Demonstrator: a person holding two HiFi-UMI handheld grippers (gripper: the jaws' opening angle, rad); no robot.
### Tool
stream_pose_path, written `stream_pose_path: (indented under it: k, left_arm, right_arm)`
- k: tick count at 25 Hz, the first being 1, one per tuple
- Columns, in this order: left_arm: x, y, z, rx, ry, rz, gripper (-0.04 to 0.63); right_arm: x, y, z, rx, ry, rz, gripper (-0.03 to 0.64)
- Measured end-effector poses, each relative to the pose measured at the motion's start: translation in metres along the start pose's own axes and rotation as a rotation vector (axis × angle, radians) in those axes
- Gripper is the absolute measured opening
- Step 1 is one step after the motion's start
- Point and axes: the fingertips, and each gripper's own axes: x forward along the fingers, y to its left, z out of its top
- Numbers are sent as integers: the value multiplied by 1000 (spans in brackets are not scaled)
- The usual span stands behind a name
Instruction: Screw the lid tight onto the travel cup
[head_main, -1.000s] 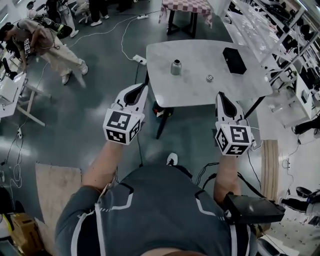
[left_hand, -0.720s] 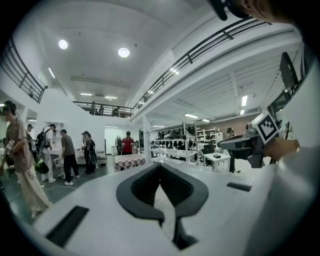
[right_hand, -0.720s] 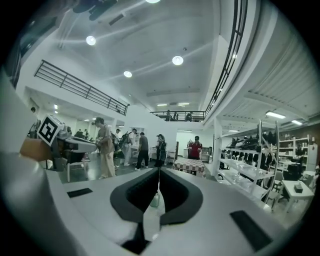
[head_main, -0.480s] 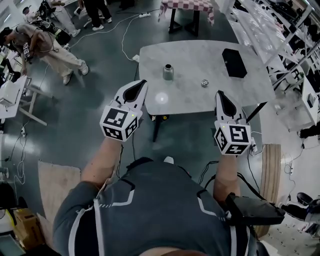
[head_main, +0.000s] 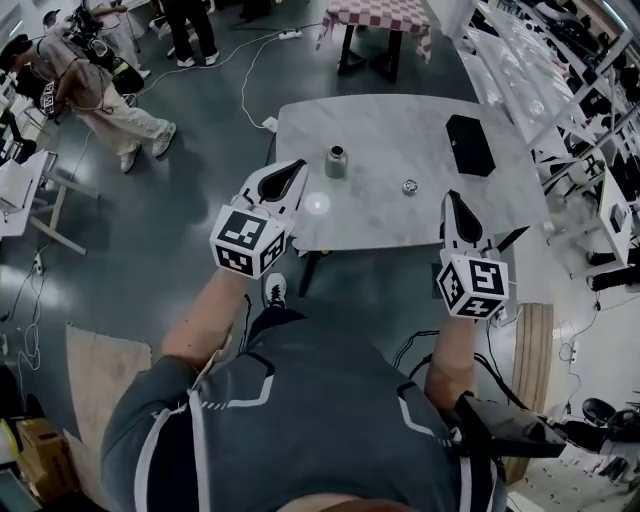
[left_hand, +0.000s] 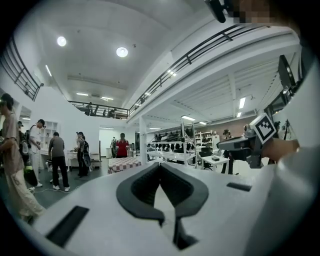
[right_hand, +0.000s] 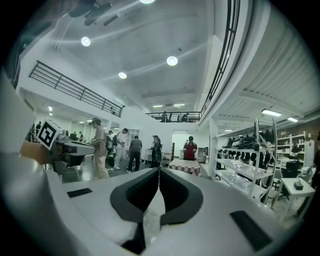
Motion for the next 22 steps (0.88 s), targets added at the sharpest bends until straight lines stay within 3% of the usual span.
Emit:
stream_pose_path:
  k: [12,22]
  left_arm:
    - [68,114,-17,-18,-4,-164,9]
    - [108,165,-18,-10,-27,-277,12]
  right_arm:
    - [87,17,11,-3,27,-206,31]
    - [128,18,9,22,70,-347,34]
